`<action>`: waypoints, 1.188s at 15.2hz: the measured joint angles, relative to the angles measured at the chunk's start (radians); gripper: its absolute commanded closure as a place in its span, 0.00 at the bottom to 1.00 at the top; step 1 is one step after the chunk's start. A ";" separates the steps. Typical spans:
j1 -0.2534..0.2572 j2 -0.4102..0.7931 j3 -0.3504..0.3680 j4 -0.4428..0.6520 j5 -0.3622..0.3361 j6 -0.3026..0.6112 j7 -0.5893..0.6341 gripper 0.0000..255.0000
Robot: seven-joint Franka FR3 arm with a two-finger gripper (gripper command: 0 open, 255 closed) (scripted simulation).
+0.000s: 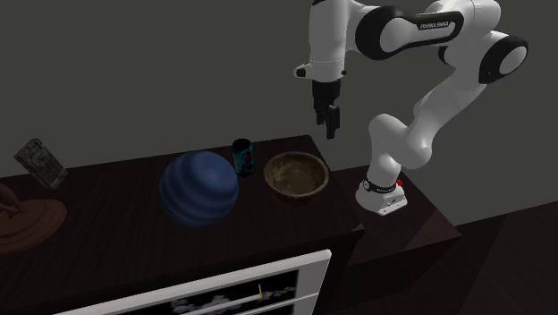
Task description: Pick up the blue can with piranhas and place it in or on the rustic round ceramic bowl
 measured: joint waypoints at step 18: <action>0.009 0.592 -0.031 0.438 -0.042 0.221 -0.070 0.00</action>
